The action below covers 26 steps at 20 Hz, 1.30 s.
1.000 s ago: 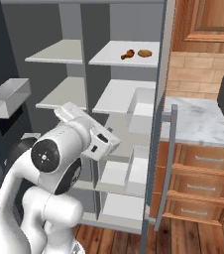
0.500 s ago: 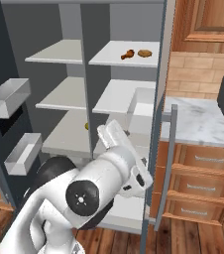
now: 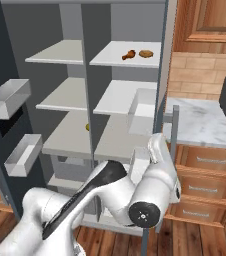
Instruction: Pick up the frozen chicken drumstick from the freezer, place it on any shelf in the fridge, and close the fridge and freezer doors when done.
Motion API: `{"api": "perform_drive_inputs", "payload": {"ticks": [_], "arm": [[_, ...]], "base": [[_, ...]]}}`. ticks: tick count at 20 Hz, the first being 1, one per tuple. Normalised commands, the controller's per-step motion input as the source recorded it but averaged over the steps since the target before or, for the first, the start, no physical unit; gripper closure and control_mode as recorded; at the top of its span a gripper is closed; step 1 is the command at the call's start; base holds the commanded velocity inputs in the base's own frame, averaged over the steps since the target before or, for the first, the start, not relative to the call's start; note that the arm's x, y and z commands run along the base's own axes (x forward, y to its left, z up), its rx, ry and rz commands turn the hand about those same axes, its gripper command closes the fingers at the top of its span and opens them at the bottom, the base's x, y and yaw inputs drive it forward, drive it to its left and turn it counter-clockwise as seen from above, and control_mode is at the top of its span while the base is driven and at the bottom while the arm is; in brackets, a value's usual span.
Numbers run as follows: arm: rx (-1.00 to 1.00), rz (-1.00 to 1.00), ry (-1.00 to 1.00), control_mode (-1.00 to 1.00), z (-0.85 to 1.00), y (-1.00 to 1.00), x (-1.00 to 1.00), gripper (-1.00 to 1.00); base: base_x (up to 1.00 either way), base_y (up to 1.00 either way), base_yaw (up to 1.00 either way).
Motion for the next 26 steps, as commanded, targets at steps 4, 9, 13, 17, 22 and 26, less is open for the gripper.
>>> {"api": "perform_drive_inputs", "payload": {"ticks": [4, 9, 13, 17, 22, 26], "arm": [[0.23, 0.06, -0.06, -1.0, -0.32, -0.83, 0.63, -1.0], [0.21, 0.12, -0.03, -1.0, -0.28, -0.61, 0.59, -1.0], [0.19, 0.26, 0.0, -1.0, -0.3, -0.22, 0.71, -1.0], [0.16, 0.22, 0.0, -1.0, -0.26, 0.04, 0.66, -1.0], [0.01, 0.21, 0.0, -1.0, -0.18, 0.74, 0.19, -1.0], [-0.03, 0.29, 0.01, -1.0, -0.13, 1.0, 0.0, -1.0]], "base": [[0.0, 0.0, 0.0], [0.0, 0.0, 0.0], [0.0, 0.0, 0.0], [0.0, 0.0, 0.0], [0.0, 0.0, 0.0], [0.0, 0.0, 0.0]]}}
